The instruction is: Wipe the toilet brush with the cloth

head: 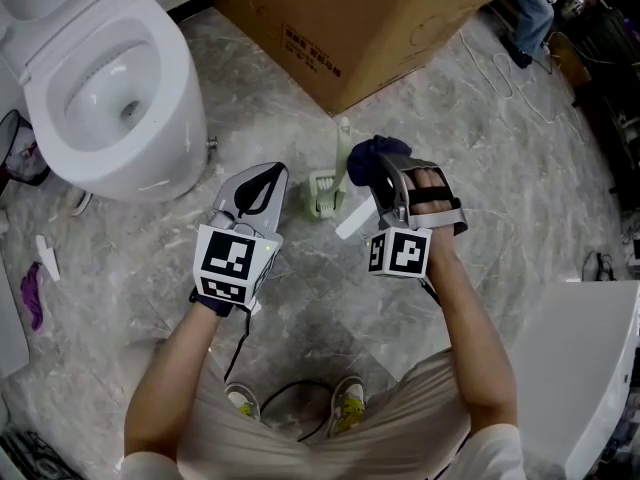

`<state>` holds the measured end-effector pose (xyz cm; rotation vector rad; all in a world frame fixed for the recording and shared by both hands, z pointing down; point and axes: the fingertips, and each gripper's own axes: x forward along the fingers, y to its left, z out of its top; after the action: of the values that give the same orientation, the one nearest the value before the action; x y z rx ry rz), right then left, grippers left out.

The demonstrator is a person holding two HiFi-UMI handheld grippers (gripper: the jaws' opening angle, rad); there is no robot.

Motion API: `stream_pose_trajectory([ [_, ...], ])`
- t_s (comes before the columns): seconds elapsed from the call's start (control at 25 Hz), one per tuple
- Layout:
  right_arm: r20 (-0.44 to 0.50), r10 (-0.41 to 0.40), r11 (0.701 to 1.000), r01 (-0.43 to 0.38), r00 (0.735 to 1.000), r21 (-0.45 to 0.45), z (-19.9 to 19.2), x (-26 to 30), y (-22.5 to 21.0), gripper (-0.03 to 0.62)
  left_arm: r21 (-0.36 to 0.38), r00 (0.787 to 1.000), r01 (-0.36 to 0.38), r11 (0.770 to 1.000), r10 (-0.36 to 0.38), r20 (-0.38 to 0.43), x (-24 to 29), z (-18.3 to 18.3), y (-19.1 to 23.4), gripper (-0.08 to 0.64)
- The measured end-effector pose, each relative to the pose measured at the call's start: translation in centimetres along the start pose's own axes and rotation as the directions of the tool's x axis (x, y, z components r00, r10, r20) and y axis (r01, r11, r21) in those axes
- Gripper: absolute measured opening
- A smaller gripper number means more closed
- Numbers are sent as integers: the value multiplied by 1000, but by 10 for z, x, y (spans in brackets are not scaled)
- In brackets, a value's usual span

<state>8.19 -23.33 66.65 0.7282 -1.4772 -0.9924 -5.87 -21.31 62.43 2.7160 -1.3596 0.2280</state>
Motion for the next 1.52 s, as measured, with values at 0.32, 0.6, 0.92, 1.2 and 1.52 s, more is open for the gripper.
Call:
stream_pose_trajectory([
  [0.32,-17,75,996,-76,997,-45,-5,2,26,183,9,1000,8,1000,-8,-15,4,-5,-2,0],
  [0.6,-92,-93,989,102,991,104,-36,-22,-40,183,20,999,30,999,-30,-14,9,0,-8,0],
  [0.92,2,-371,926,370,929,76,13,-51,-115,183,39,999,46,998,-45,-15,11,4,-16,0],
  [1.2,64,-288,958,287,955,21,37,-34,-87,183,41,999,39,998,-38,-15,14,7,-17,0],
  [1.52,62,-148,988,150,987,-30,31,-20,-34,183,35,1000,25,999,-24,-20,11,8,-10,0],
])
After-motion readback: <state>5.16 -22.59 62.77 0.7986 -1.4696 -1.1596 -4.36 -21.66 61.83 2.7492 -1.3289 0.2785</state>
